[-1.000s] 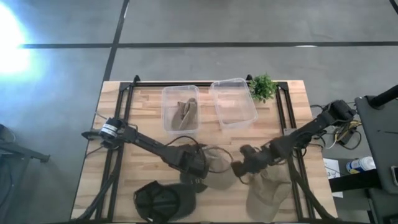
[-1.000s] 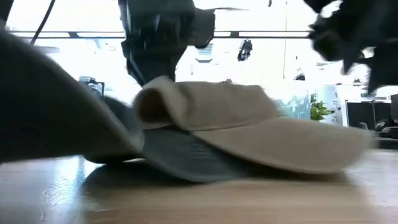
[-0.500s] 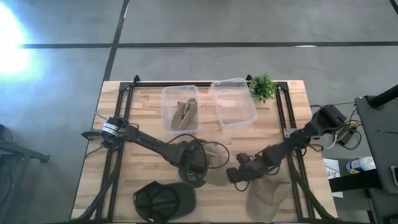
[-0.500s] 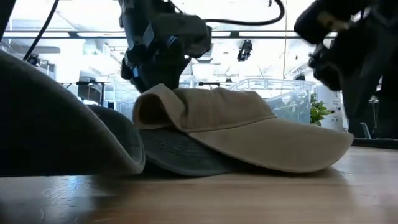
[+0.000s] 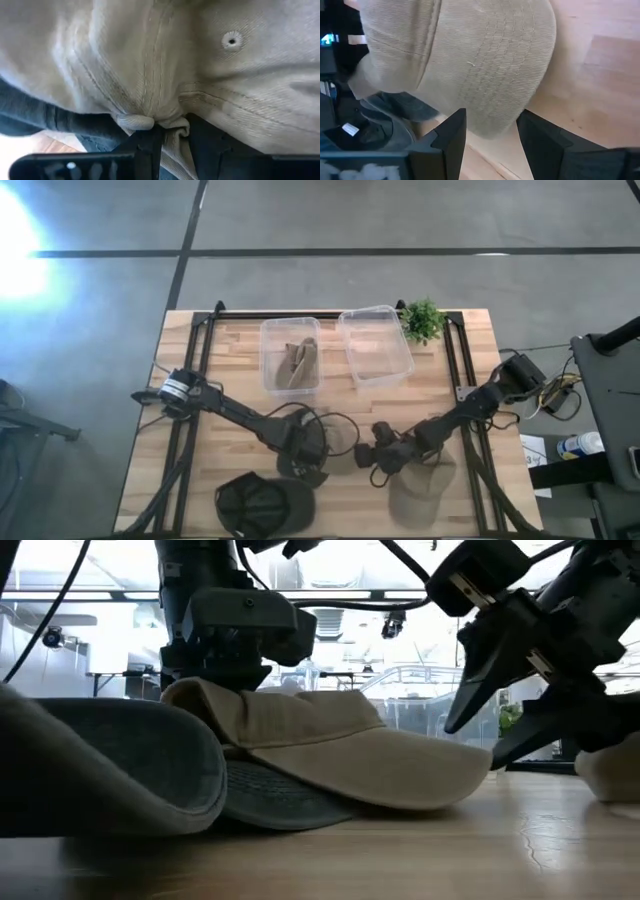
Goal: Pick & Place hat
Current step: Put the left brown cap into the left transparent bin
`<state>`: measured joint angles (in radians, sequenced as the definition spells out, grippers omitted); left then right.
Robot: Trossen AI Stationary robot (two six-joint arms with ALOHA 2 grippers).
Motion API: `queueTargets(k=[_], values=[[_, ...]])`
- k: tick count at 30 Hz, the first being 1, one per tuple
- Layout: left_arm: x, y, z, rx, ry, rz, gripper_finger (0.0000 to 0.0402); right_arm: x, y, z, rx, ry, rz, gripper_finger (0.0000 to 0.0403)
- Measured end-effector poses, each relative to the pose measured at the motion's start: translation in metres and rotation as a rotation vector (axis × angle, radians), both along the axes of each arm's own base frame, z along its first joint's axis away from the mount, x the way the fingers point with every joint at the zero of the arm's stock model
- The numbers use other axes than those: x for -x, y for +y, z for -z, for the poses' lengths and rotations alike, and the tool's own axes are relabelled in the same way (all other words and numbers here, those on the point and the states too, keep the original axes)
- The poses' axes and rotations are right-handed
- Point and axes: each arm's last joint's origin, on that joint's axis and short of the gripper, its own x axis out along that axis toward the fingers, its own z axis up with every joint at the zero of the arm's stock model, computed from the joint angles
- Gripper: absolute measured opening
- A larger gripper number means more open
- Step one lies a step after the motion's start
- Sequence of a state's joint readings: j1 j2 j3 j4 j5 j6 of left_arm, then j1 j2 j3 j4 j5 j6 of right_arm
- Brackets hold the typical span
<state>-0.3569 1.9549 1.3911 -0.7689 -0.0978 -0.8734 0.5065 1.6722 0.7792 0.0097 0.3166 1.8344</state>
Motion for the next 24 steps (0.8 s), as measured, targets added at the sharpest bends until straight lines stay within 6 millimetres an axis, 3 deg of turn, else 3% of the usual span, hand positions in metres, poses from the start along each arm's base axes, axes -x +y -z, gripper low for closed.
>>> queueTargets(k=[5,13,18,24], values=[[-0.003,-0.001,-0.001,0.022,-0.03,0.007,0.0089,-0.004,-0.004,0.001,0.078,-0.03,-0.027,0.0171],[-0.006,-0.002,-0.001,0.033,-0.058,0.027,0.0089,-0.018,-0.004,-0.032,0.238,-0.308,-0.128,0.0171],[-0.008,-0.002,-0.001,0.021,-0.083,0.029,0.0089,-0.022,-0.013,-0.032,0.216,-0.291,-0.179,0.0169],[0.0,0.001,-0.029,-0.065,-0.174,0.002,0.0089,-0.02,-0.017,-0.037,0.228,-0.274,-0.239,0.0112]])
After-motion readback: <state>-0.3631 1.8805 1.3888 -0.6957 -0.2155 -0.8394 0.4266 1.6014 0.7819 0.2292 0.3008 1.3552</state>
